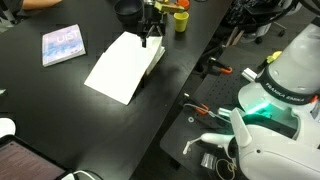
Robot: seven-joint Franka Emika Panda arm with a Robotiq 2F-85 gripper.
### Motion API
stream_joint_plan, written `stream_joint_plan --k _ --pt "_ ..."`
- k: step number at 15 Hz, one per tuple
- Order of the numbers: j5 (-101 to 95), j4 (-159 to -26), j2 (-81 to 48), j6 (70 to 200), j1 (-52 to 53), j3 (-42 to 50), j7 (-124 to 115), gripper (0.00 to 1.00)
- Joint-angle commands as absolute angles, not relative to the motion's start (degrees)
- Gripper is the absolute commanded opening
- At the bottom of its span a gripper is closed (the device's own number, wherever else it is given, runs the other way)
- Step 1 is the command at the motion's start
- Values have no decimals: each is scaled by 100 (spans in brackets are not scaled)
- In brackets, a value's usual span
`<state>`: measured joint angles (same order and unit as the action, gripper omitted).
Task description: Open the book, then flip to the middle
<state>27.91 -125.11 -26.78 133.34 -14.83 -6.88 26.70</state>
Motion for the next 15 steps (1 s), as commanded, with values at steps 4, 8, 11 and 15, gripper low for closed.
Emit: stream_joint_plan --k 4,8,11,15 --pt "3039 -12625 -2592 13278 -1476 -701 2840 100" --pt "2920 -12752 -2468 13453 -1358 -669 2716 75" --pt "2915 -12795 -2452 13537 -1335 -673 2711 49" --pt "2783 -12914 -2343 13667 -1248 -647 2600 20"
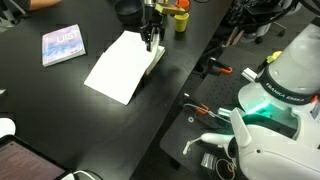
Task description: Open the book, then flip to the middle
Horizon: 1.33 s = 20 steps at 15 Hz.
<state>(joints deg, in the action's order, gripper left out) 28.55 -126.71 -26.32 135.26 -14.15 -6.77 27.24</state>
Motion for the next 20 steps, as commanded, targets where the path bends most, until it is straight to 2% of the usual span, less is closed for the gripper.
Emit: stream_joint_plan --k 1,2,3,5,13,20 --pt "2726 -12969 -2273 13680 -1216 -631 2540 14" --pt "2688 -13022 -2209 13704 -1190 -627 2515 6" --pt "2638 -13094 -2112 13740 -1132 -617 2432 5" --pt "2484 -13210 -1936 13789 -980 -586 2214 9" --pt "-128 -13619 -1517 14343 416 -62 -426 9" --pt "-2617 -13352 -1446 13659 1497 211 -2970 8"
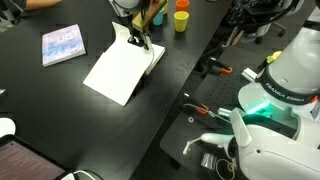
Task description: Open the book, then flip to the middle
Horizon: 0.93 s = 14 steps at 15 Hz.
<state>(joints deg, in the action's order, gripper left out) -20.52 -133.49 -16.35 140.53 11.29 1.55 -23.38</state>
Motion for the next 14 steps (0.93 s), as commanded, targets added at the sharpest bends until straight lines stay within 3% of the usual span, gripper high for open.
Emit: stream_joint_plan --k 1,14 --pt "-2763 -13302 -1446 13554 1553 164 -3135 8" --pt "-3079 -12617 -1615 12344 2012 -648 -3370 8"
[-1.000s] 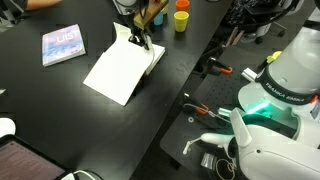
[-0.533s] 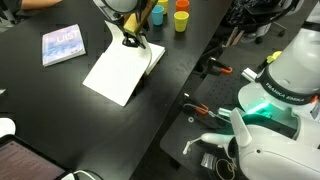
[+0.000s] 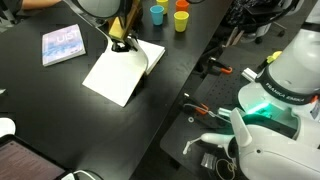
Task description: Open the book, then flip to the middle
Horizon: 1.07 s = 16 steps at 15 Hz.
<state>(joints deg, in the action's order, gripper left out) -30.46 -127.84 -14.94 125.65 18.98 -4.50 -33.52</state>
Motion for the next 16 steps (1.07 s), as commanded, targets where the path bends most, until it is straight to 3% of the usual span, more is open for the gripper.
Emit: stream_joint_plan --k 1,9,10,11,13,16 --pt "-3041 -12594 -1635 12321 2030 -712 -3314 8" --pt "-2568 -12648 -1849 13046 1943 -1015 -2699 9" --pt "-2401 -12656 -1877 13163 1931 -1041 -2520 12" --pt "-2267 -12662 -1911 13257 1929 -1055 -2372 45" --pt "-1977 -12661 -1994 13403 1907 -1069 -2075 51" --pt "-1384 -12647 -2156 13650 1756 -1113 -1479 75"
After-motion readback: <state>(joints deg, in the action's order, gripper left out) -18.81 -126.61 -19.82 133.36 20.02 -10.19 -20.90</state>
